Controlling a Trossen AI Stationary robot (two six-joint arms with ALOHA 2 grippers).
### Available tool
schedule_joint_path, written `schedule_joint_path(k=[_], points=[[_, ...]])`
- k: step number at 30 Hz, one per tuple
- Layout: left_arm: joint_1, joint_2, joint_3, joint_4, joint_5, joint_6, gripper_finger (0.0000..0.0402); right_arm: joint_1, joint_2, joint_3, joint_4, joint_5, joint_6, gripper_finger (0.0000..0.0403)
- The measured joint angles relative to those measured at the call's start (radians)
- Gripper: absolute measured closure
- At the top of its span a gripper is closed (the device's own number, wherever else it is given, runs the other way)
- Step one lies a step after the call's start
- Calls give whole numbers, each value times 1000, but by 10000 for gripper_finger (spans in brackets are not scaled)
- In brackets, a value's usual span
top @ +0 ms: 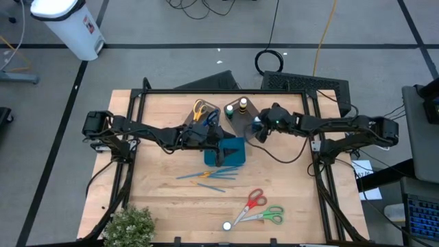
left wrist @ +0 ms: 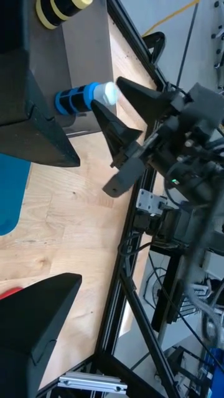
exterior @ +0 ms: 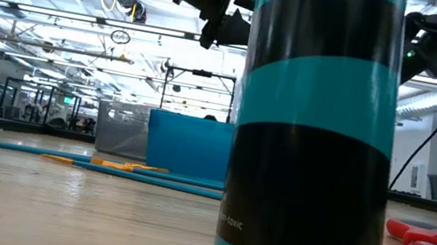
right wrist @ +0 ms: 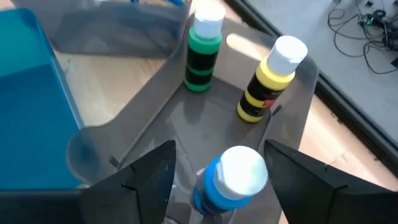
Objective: Pick & Place Paint Supplies
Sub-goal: Put the blue paint bottle into the right black bin, then put the green scissors into the left black bin
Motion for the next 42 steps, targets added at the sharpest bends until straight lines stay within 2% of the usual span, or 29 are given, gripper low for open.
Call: schedule_joint_path(k=[12,22,30,32,38,40,42], points=[[0,0,0,-7,0,0,105,39,-171,0,-40,-1,30,161],[0,0,0,-7,0,0,105,241,-306,0,-37,-2,-15,161],[0,0,0,-6,0,0,105,414,-315,0,-21,-12,-34,161],[0,0,0,-6,0,0,105,447,-305,0,-24,-62,-34,161],[0,0,0,-6,0,5,105,561,-273,0,-42,-341,-6,161],[0,0,0,-6,0,13,105,614,-264,0,-79,-389,26,161],[0,0,0,-6,0,17,105,684,-251,0,-128,-389,68,161]])
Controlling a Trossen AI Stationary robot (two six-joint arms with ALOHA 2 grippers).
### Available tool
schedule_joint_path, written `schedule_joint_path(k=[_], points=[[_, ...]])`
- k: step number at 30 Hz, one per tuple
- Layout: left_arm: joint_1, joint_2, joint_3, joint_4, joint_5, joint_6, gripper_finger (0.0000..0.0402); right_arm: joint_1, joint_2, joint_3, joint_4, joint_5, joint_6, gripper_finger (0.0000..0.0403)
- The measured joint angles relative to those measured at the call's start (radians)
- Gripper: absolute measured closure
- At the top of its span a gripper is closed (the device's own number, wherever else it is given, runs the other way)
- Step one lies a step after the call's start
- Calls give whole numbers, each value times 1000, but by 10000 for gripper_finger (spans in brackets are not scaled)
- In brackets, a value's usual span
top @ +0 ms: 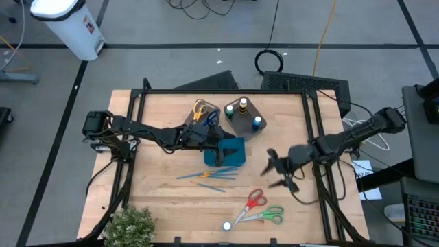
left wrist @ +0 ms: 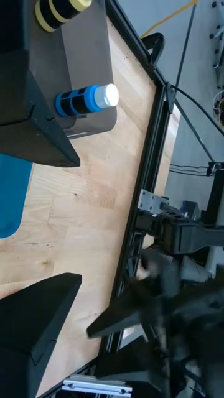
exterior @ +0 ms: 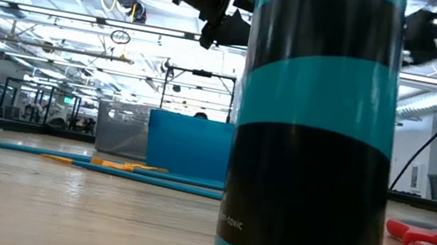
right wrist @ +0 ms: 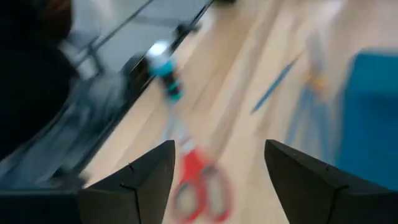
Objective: Pick & Place Paint Supplies
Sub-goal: Put the green scissors into the left black bin
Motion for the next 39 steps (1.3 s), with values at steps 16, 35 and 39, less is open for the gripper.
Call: schedule_joint_path(k=[16,35,39], points=[[2,0,0,1,0,44,105,455,391,0,-137,358,531,171],[-6,0,0,-51,0,-28,105,474,580,3,-311,491,705,245],[-6,0,0,-52,0,-28,105,474,580,2,-318,498,698,285]])
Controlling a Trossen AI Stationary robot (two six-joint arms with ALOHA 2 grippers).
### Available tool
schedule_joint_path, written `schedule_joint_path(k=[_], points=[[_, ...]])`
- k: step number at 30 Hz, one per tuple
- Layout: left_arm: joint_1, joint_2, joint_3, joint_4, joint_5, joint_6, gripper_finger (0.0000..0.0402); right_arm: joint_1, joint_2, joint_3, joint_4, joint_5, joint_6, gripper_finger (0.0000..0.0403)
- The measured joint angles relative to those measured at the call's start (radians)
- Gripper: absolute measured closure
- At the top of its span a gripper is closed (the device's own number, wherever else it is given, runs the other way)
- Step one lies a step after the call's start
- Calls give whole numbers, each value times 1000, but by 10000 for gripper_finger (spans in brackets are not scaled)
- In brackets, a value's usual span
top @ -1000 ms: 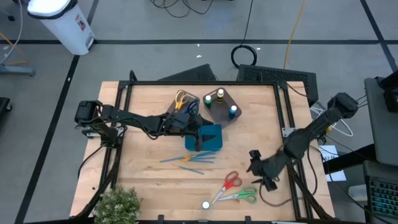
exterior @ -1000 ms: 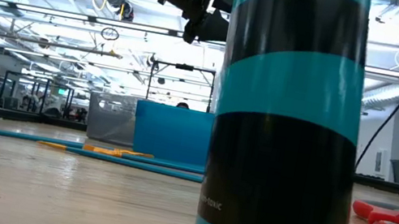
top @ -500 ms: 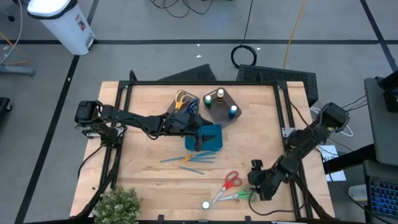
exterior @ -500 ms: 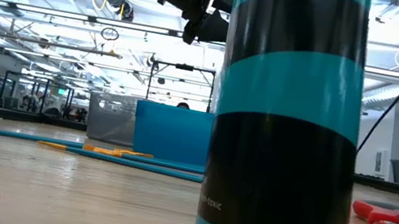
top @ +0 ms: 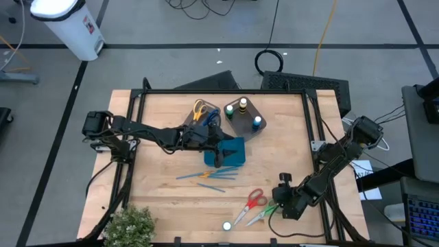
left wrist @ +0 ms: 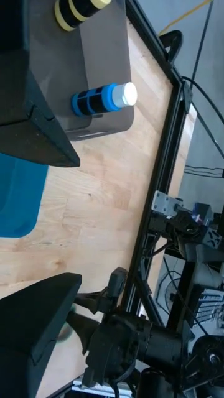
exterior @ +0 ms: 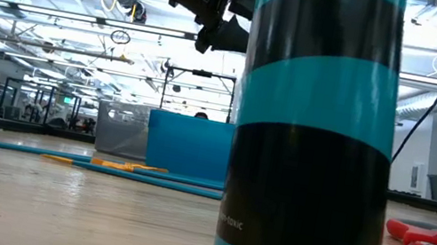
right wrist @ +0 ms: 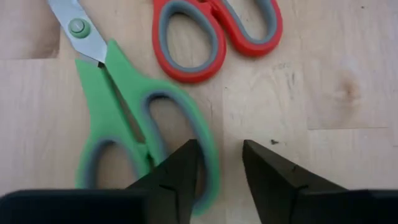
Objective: Pick & Place Paint Supplies
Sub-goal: Put the green scissors into the left black bin
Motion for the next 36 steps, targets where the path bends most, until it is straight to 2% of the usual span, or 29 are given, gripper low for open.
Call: schedule_joint_path(k=[9,16,23,31,34,36], points=[[0,0,0,0,0,0,105,-1,0,0,-5,1,-3,389],[0,0,0,0,0,1,105,-10,-26,-2,-9,-27,19,394],[0,0,0,0,0,0,105,-8,-209,-10,-57,-38,-21,395],[0,0,0,3,0,-24,105,-8,-429,-5,-43,125,-188,395],[0,0,0,8,0,-35,105,-8,-475,-4,-28,240,-318,395],[0,0,0,10,0,-64,105,-12,-488,-4,-30,352,-440,395]])
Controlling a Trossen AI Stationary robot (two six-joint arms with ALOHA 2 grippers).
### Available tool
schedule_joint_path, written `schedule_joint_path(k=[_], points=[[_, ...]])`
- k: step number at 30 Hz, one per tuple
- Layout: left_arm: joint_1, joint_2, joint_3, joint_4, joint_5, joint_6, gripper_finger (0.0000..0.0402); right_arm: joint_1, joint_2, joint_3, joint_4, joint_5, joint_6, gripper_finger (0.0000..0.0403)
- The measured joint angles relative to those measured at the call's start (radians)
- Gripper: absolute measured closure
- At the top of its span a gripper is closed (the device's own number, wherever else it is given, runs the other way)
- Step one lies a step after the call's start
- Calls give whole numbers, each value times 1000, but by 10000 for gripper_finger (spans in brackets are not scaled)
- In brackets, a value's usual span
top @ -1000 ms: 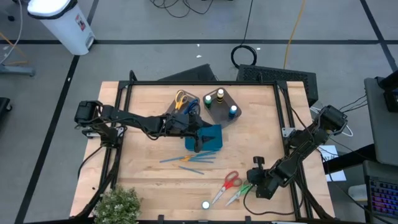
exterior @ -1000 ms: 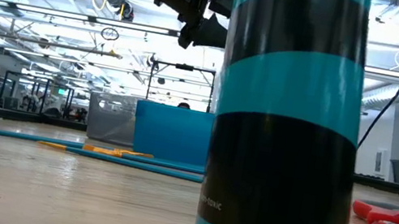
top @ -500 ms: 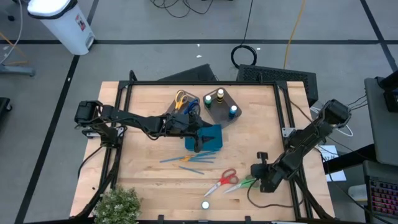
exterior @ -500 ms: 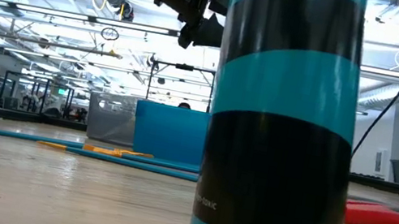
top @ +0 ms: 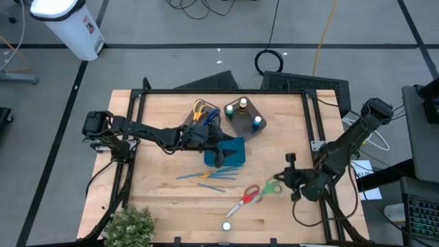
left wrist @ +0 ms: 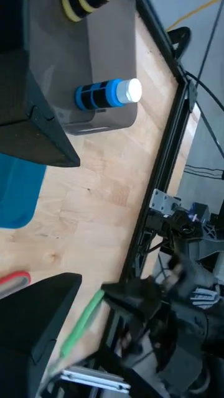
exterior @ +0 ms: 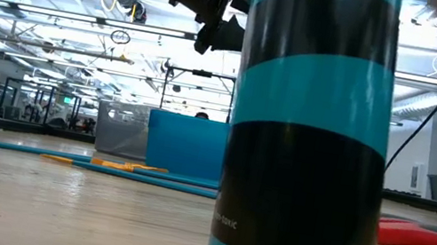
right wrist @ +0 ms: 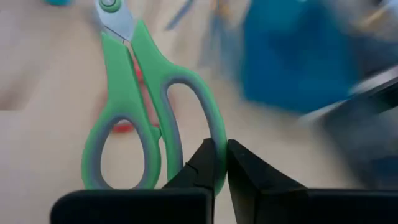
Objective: Pick & Place Paint Supplies
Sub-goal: Put the green scissors into the left black bin
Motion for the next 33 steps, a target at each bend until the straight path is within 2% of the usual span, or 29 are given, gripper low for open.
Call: schedule_joint_path(k=[4,8,12,20,26,33], points=[[-4,0,0,6,2,-68,105,-35,-2,0,40,225,-311,395],[-16,0,0,17,37,-128,105,-115,18,0,152,327,-628,395],[-38,0,0,31,87,-140,105,-219,48,0,301,334,-866,390],[-59,0,0,-19,86,-140,105,-380,107,1,625,380,-1216,395],[-39,0,0,-38,54,-169,105,-426,143,2,827,377,-1365,395],[-26,0,0,-84,52,-186,112,-445,181,2,889,353,-1423,395]])
